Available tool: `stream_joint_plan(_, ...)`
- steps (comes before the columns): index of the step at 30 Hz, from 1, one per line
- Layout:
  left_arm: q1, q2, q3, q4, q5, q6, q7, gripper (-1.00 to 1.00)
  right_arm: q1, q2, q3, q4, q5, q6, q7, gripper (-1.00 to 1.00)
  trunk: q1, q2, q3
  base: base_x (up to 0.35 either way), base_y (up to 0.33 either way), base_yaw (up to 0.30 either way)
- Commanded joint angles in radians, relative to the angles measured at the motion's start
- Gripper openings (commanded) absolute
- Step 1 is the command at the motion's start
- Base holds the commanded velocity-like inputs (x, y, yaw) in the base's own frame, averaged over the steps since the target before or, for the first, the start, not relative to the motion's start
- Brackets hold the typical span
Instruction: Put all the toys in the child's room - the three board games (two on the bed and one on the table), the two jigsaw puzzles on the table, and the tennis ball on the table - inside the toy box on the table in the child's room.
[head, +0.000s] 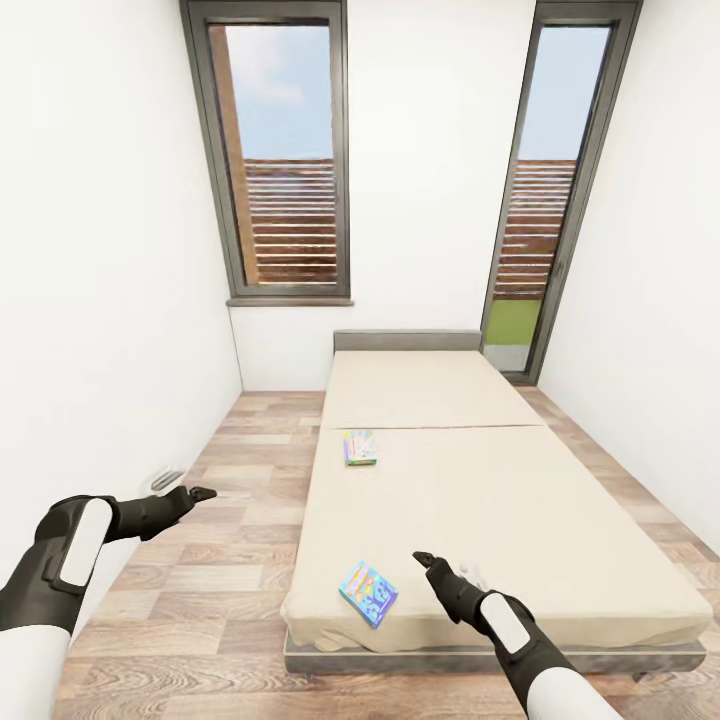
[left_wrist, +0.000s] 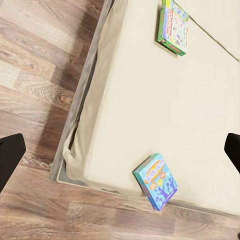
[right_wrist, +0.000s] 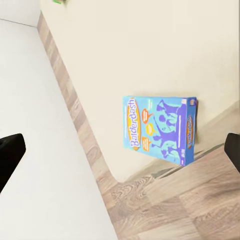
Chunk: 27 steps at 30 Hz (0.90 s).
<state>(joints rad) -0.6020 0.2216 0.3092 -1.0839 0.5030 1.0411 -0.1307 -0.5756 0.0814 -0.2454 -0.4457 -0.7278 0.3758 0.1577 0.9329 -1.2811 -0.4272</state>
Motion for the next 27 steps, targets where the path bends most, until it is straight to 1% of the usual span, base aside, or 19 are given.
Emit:
stream_joint_plan(1,-0.001,0.000,0.002,0.000,-0.009,0.004,-0.010,1.00,-0.001,0.001,-0.008,-0.001,-0.003,0.007,0.001,1.00,0.004,-0.008,-0.004,0.000,0.000,0.000)
stream_joint_plan(7,-0.001,0.001,0.004,0.000,-0.009,0.005,-0.010,1.00,-0.001,0.003,-0.007,0.000,-0.004,0.009,0.001,1.00,0.027,-0.050,-0.023,0.000,0.000,0.000)
stream_joint_plan(12,-0.001,0.001,0.005,0.000,-0.010,0.004,-0.010,1.00,-0.001,0.018,-0.007,-0.001,-0.005,0.010,0.001,1.00,0.046,-0.085,-0.039,0.000,0.000,0.000)
stream_joint_plan(16,-0.001,0.002,0.005,0.000,-0.010,0.004,-0.010,1.00,-0.001,0.021,-0.010,-0.001,-0.017,0.010,0.005,1.00,0.061,-0.113,-0.051,0.000,0.000,0.000)
stream_joint_plan(18,-0.001,0.002,0.006,0.000,-0.010,0.004,-0.010,1.00,-0.001,0.021,-0.024,-0.001,-0.053,0.010,0.007,1.00,0.069,-0.127,-0.058,0.000,0.000,0.000)
stream_joint_plan(19,-0.001,0.002,0.006,0.000,-0.011,0.004,-0.010,1.00,-0.001,0.021,-0.038,-0.001,-0.091,0.011,0.007,1.00,0.073,-0.134,-0.061,0.000,0.000,0.000)
stream_joint_plan(21,-0.001,0.002,0.007,0.000,-0.011,0.004,-0.010,1.00,0.000,0.019,-0.051,-0.001,-0.131,0.012,0.006,1.00,0.081,-0.148,-0.067,0.000,0.000,0.000)
stream_joint_plan(22,-0.001,0.002,0.007,0.000,-0.011,0.004,-0.010,1.00,0.000,0.016,-0.060,-0.001,-0.169,0.013,0.005,1.00,0.084,-0.155,-0.070,0.000,0.000,0.000)
stream_joint_plan(23,-0.001,0.002,0.007,-0.001,-0.011,0.004,-0.010,1.00,0.000,0.014,-0.063,-0.001,-0.186,0.014,0.004,1.00,0.088,-0.162,-0.073,0.000,0.000,0.000)
stream_joint_plan(24,-0.001,0.002,0.007,0.000,-0.011,0.004,-0.010,1.00,0.000,0.012,-0.068,-0.001,-0.215,0.015,0.004,1.00,0.092,-0.169,-0.076,0.000,0.000,0.000)
stream_joint_plan(27,-0.001,0.001,0.007,-0.001,-0.011,0.004,-0.010,1.00,0.001,0.009,-0.073,-0.001,-0.252,0.017,0.005,1.00,0.104,-0.190,-0.086,0.000,0.000,0.000)
